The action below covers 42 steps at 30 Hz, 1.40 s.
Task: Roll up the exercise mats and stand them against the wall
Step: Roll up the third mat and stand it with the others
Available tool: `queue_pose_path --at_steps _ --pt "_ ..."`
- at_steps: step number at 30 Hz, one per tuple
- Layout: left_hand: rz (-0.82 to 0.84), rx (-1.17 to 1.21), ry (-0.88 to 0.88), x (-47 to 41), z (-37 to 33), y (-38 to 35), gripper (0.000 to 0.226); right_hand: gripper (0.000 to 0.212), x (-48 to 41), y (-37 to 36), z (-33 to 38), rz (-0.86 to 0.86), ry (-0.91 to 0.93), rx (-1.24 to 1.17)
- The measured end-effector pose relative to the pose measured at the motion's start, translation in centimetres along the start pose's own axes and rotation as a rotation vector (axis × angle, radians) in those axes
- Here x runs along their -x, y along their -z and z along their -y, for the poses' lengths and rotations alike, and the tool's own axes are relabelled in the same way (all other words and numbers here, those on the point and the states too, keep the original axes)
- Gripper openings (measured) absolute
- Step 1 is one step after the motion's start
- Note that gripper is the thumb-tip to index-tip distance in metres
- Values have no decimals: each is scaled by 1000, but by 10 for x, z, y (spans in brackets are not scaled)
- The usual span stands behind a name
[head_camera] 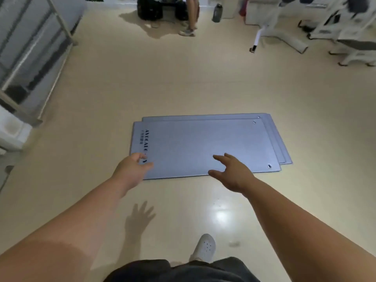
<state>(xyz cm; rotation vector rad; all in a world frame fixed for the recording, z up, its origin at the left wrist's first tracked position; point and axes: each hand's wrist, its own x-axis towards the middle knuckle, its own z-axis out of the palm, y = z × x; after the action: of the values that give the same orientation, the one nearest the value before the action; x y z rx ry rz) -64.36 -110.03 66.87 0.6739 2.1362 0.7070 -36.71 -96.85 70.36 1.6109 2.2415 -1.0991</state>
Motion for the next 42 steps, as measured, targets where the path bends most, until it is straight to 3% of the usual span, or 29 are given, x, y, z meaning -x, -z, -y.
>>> queue_pose_path --at_steps 10,15,21,27,35,38,42 --pt "329 -228 -206 -65 -236 -245 46 68 -46 169 -218 -137 -226 -190" --pt "390 -157 -200 -143 -332 -344 47 68 -105 254 -299 -146 -307 -187" --pt "500 -306 -198 -208 -451 -438 55 68 -171 368 -379 -160 -385 -206" --pt "413 -298 -204 -262 -565 -513 54 69 -262 466 -461 -158 -306 -195" --pt "158 -161 35 -287 -628 -620 57 65 -418 595 -569 39 20 2" --pt "77 -112 132 -265 -646 -646 58 66 -453 644 -585 140 100 111" --pt "-45 137 224 -245 -678 -664 57 67 -508 681 -570 249 232 267"
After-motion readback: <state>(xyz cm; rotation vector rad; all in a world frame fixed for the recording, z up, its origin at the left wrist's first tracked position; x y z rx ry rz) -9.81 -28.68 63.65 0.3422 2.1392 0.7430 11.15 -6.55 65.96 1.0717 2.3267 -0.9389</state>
